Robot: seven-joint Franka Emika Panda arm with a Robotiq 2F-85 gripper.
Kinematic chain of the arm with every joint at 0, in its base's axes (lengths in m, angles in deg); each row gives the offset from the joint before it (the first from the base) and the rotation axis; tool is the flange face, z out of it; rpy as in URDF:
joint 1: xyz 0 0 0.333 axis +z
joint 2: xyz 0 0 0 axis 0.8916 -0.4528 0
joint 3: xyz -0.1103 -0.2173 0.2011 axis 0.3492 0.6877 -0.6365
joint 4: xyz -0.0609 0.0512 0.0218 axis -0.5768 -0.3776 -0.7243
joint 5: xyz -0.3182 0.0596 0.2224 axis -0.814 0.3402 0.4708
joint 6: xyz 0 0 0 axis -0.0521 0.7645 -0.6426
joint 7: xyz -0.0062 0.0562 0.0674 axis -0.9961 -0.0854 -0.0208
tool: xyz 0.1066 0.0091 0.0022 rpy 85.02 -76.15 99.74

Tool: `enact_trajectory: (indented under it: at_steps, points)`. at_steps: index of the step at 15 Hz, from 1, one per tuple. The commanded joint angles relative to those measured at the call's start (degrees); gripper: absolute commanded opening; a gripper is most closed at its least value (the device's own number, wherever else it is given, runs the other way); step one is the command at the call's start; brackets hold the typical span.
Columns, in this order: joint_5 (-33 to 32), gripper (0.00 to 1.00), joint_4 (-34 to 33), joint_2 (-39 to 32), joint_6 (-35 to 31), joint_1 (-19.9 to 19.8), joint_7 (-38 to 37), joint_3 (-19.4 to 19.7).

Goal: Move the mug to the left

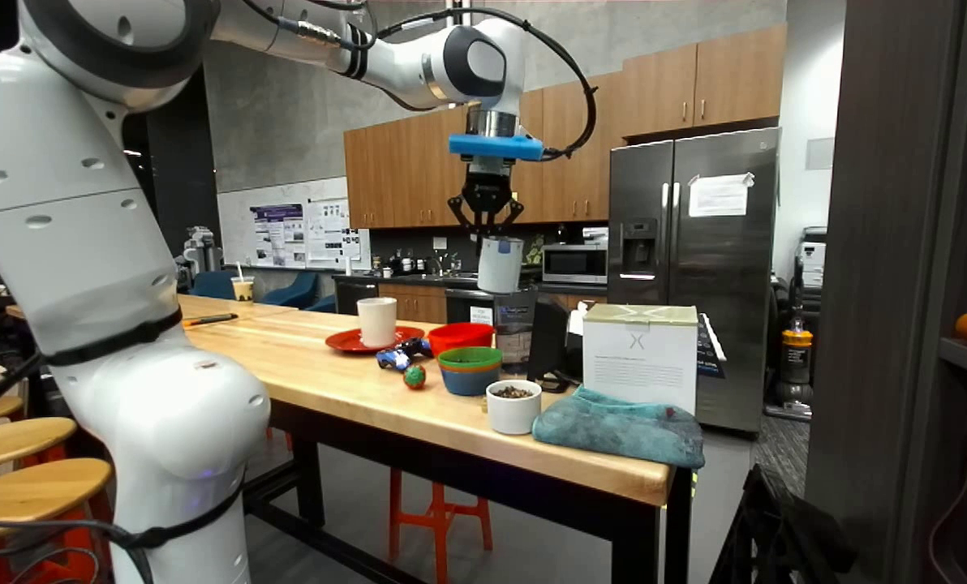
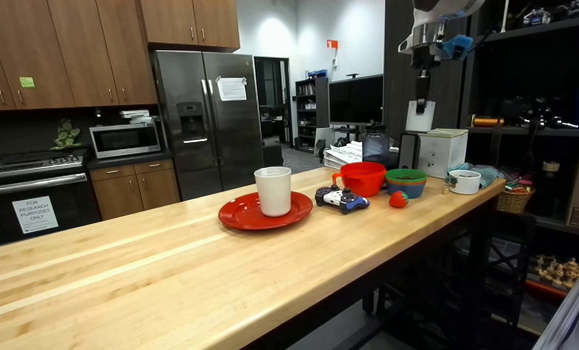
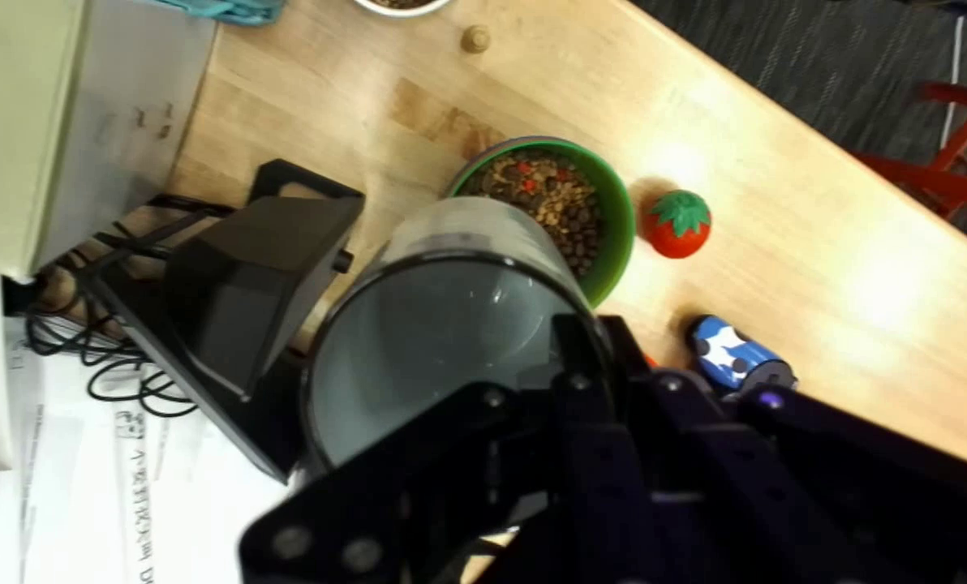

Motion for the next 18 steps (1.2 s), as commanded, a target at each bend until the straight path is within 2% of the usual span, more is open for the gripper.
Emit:
enact_trajectory:
  at_steps: [1,4,18]
  points:
    - [3.3,0.02,-4.5,-1.8,5.1,1.0,2.6,-0.4]
    - [4.8,0.02,-4.9,-2.0,6.4,2.4,4.5,-2.0]
    - [8.6,0.02,-2.5,-0.8,6.5,12.1,17.5,-13.6]
